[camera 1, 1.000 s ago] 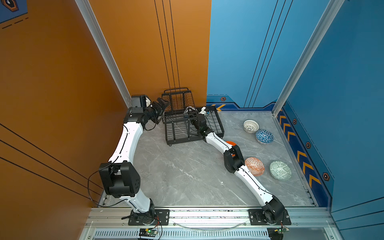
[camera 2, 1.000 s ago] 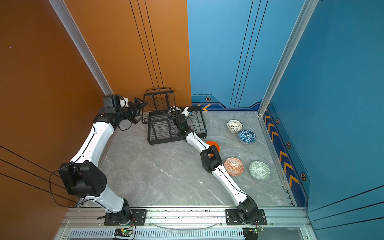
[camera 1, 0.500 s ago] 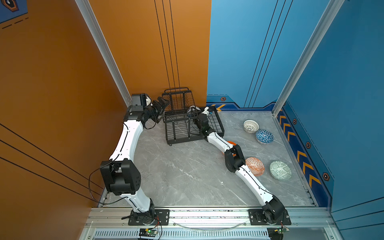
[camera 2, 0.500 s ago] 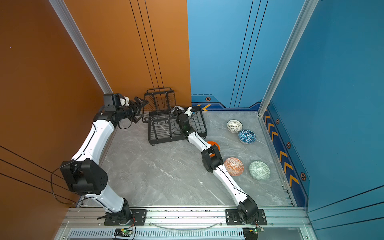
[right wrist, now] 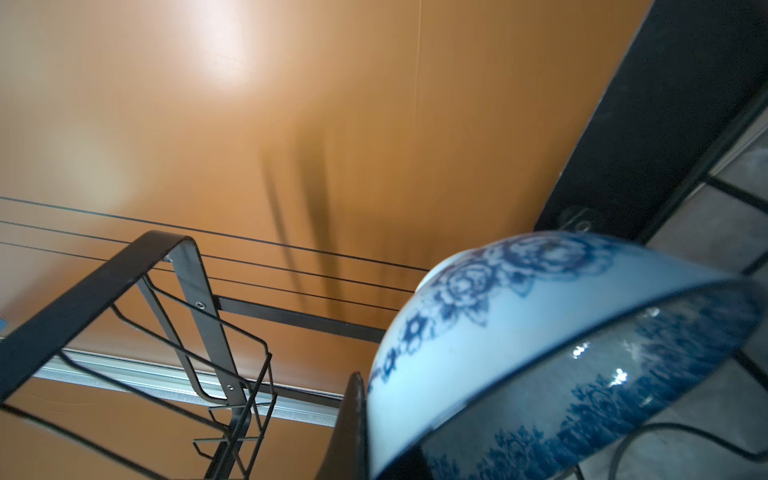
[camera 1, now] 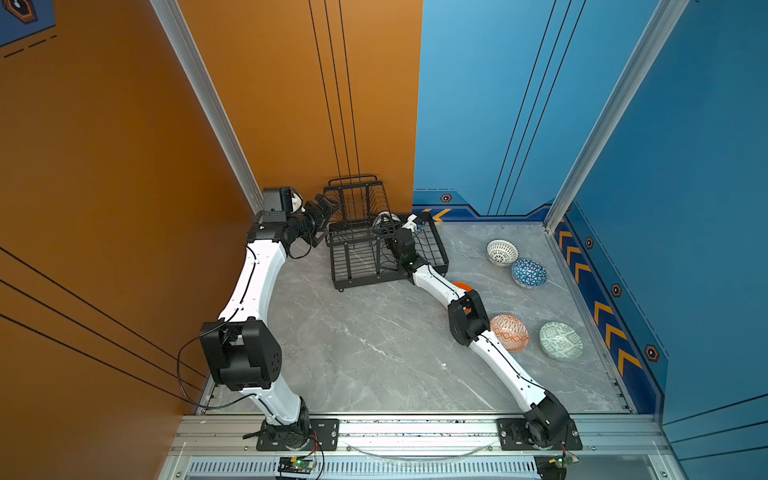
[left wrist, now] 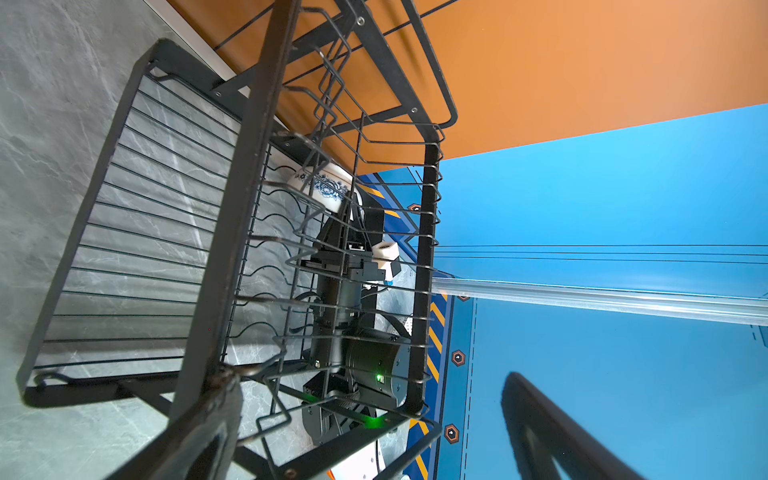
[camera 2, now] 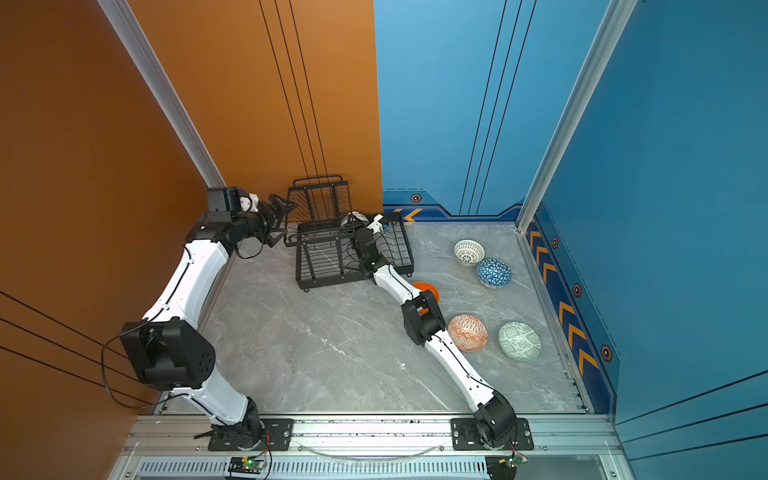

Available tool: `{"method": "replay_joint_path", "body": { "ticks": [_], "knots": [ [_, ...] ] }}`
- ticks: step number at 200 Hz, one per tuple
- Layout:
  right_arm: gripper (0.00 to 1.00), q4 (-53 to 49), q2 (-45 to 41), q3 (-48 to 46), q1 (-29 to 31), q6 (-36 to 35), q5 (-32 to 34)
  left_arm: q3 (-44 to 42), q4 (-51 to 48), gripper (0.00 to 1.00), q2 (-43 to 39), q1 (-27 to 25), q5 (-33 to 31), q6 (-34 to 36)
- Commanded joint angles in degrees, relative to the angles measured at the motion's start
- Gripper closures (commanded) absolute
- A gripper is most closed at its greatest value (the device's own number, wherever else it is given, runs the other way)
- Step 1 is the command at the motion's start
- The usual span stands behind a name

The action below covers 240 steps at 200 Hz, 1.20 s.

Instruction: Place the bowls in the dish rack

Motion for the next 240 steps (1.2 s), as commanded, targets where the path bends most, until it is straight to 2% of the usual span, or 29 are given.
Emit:
{"method": "replay_joint_path", "body": {
  "ticks": [1, 100, 240],
  "knots": [
    [1.00, -4.09, 2.07, 0.74, 2.29, -0.05, -1.81, 0.34, -0.89, 0.02, -0.32, 0.59, 1.29, 1.17],
    [0.99, -7.06, 3.40, 0.74, 3.27, 0.19, 0.84, -1.97, -0.87, 0.02, -1.85, 2.49, 2.05, 1.44],
    [0.73, -6.73, -0.75, 0.66, 0.37, -2.54, -1.73, 0.82, -0.59, 0.02, -0.12, -0.33, 1.46, 1.15]
  ]
}}
